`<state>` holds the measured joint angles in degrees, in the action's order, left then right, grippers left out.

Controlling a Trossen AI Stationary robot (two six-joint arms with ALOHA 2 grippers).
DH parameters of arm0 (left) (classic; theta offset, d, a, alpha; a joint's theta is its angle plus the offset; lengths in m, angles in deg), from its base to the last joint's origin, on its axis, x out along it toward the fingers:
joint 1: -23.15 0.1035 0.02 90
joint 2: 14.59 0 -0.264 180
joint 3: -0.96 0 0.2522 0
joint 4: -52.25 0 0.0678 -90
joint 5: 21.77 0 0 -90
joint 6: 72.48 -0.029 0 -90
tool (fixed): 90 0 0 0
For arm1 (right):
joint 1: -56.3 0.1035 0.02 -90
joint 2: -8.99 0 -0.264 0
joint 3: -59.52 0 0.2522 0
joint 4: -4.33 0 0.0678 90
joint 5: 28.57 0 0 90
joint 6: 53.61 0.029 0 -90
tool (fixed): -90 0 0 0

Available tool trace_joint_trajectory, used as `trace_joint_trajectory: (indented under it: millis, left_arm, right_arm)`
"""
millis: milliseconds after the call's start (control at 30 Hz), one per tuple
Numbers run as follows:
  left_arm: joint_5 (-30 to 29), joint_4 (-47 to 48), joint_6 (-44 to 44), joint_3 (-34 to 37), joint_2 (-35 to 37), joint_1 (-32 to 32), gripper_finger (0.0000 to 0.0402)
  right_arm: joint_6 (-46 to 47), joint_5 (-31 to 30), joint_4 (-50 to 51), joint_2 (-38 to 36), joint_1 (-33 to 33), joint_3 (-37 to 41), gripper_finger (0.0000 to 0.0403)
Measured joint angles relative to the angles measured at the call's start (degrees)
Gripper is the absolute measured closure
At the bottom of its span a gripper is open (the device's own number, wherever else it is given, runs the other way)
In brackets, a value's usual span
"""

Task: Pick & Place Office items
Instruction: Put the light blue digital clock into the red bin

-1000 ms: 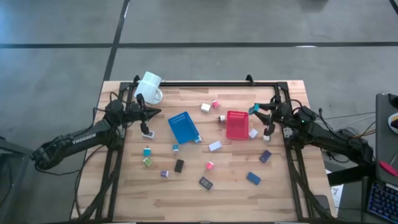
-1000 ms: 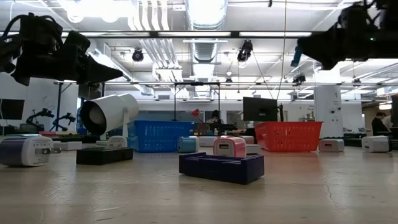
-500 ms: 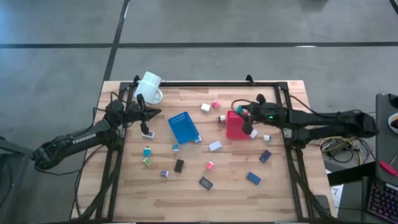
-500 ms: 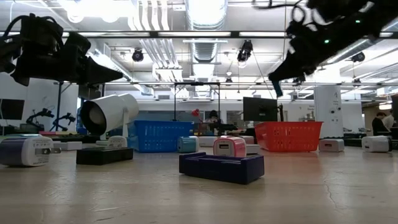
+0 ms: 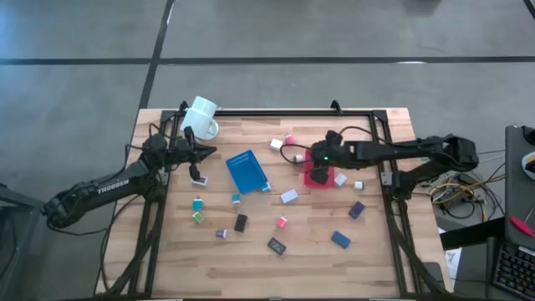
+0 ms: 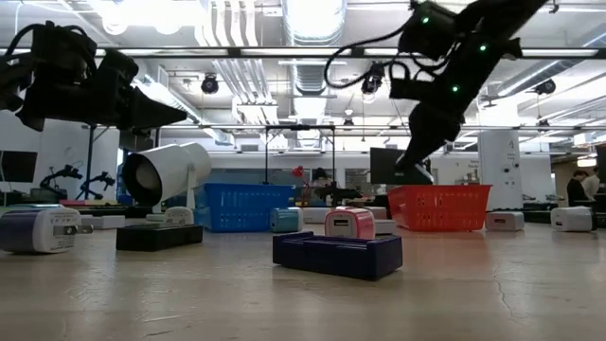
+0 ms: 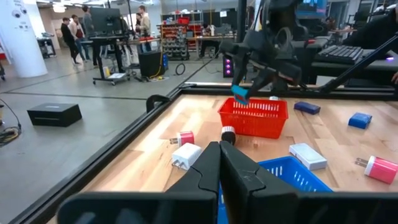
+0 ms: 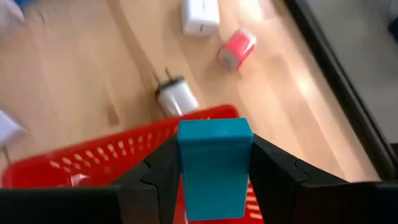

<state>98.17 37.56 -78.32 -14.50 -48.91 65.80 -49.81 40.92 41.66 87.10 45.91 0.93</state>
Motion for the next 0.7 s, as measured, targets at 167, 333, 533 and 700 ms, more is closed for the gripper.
trace_joint_trajectory:
  millis: [167,333,533,700]
  left_arm:
    - [0.00,-0.19,-0.51,-0.42,0.00,0.00,0.0390]
    - [0.01,-0.20,-0.59,-0.61,0.00,-0.02,0.0390]
    - [0.01,-0.20,-0.62,-0.66,0.00,-0.02,0.0390]
    - [0.01,-0.20,-1.52,-0.66,0.00,0.00,0.0390]
  right_arm:
    - [0.59,2.65,11.68,4.58,0.02,-5.58,0.0252]
    - [-1.83,2.80,15.72,8.99,-0.03,-9.51,0.0252]
    - [-3.56,5.13,18.23,13.82,-0.03,-12.71,0.0252]
    - [-5.06,6.23,18.75,17.51,-0.03,-13.97,0.0252]
